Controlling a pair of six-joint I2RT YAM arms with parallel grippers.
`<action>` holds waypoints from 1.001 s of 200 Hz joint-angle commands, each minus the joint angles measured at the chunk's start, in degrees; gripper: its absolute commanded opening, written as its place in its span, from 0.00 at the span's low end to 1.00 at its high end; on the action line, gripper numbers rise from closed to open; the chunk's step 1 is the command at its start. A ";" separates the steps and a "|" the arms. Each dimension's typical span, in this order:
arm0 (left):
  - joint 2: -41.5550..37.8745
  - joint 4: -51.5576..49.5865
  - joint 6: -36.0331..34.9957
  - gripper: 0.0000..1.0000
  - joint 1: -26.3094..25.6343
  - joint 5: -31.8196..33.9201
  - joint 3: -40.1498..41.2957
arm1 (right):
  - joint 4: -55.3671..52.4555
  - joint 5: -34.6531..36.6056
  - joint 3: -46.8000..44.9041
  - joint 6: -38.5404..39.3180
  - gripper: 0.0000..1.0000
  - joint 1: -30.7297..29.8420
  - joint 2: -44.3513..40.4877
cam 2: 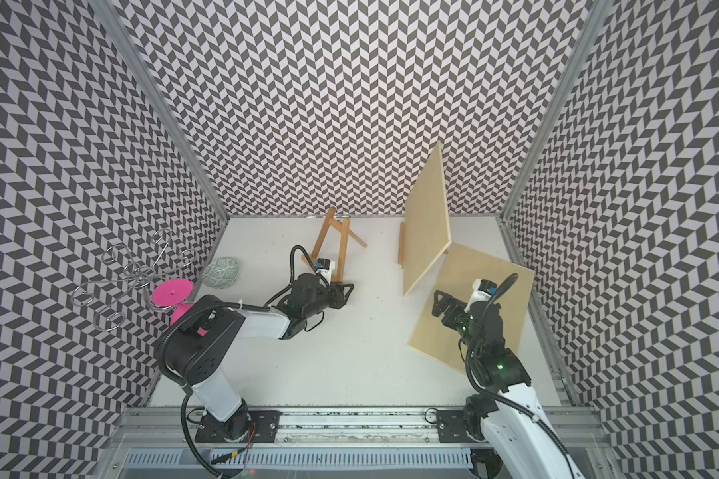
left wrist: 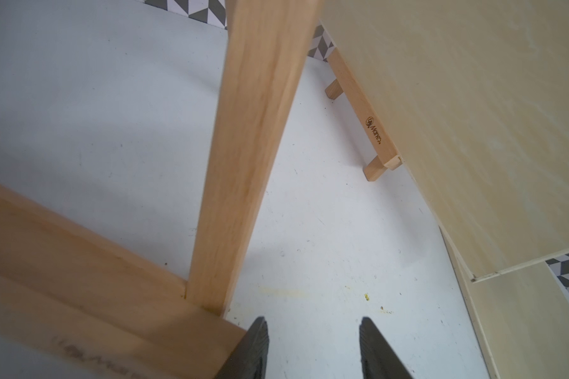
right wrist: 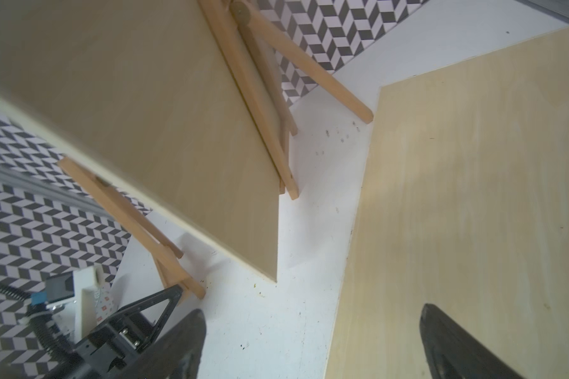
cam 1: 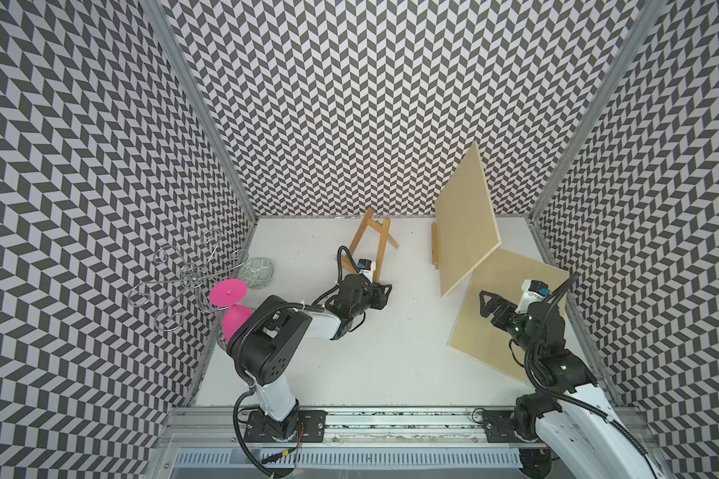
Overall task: Assemble the easel
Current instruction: Adjust the easel at the center of the board, then adjust the drawing board at the center of the board.
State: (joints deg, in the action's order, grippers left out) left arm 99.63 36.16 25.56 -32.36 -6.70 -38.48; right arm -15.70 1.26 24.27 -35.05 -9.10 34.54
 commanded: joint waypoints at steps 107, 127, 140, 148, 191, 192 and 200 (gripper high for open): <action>-12.27 -1.76 4.65 0.52 -5.85 1.78 1.27 | 7.67 -9.92 4.56 0.22 0.99 40.95 23.64; -15.12 -2.14 5.14 0.53 -7.73 2.51 3.23 | 4.79 -7.17 5.78 1.82 0.99 43.84 25.47; -16.74 -1.92 5.52 0.53 -8.55 2.60 4.48 | 4.35 -8.41 5.05 2.56 0.99 46.65 25.82; -17.62 -1.63 6.12 0.54 -8.92 2.62 5.26 | 3.42 -8.68 4.83 3.10 0.99 48.63 25.88; -20.04 -1.73 6.88 0.55 -11.38 3.16 6.78 | 0.33 -7.60 3.33 5.75 0.99 52.19 25.18; -20.11 -1.68 6.87 0.55 -11.44 3.13 6.81 | 0.32 -7.81 3.33 5.72 0.99 52.18 25.20; -20.27 -1.41 7.00 0.55 -11.77 3.16 6.99 | -0.27 -9.31 3.19 4.84 0.99 52.17 25.46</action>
State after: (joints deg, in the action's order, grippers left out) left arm 80.84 33.80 31.22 -42.89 -4.73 -32.25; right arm -14.66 -6.85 28.23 -31.00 42.61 60.23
